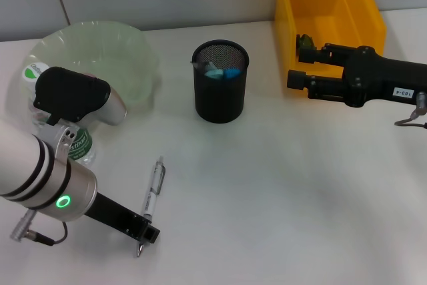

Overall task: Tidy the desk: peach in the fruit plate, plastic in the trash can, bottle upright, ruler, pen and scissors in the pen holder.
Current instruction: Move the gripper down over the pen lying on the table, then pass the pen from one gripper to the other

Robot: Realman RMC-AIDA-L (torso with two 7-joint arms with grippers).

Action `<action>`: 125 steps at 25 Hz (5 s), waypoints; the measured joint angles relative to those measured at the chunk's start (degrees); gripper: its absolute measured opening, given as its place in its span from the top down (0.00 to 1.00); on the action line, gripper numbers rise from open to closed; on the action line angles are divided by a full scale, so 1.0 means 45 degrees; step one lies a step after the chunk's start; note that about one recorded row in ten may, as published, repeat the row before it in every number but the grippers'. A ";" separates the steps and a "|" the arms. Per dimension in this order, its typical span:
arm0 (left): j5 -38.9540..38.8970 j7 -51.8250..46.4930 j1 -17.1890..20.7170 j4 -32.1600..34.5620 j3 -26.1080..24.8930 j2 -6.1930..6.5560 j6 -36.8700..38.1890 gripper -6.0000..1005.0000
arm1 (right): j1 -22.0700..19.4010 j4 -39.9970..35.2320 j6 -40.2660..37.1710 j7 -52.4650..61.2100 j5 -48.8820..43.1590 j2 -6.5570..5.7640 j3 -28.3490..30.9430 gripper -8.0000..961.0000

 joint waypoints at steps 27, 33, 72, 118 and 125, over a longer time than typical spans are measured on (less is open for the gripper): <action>-0.0934 0.0573 0.1456 0.3745 -0.2017 0.0084 -0.0073 0.86 | -0.0142 0.0126 -0.0442 0.0038 0.0001 -0.0050 0.0686 0.25; -0.2452 0.1256 0.1839 0.3874 -0.2361 0.0085 -0.1977 0.86 | -0.0330 0.0142 -0.0454 0.0038 -0.0100 -0.0062 0.0957 0.25; -1.8936 2.0652 0.1982 -0.6485 -0.1093 -0.0007 -0.0681 0.83 | 0.0918 0.0051 -0.4750 0.0684 -0.0126 0.0102 0.2130 0.25; -2.1309 2.4085 0.1302 -0.8356 0.0759 -0.0043 -0.1381 0.79 | 0.1818 -0.0682 -0.3993 0.0579 -0.0859 0.0854 0.1974 0.60; -2.1309 2.3964 0.1249 -0.8356 0.0760 -0.0043 -0.1390 0.79 | 0.1810 -0.0817 -0.3952 0.0573 -0.0859 0.0853 0.1975 0.60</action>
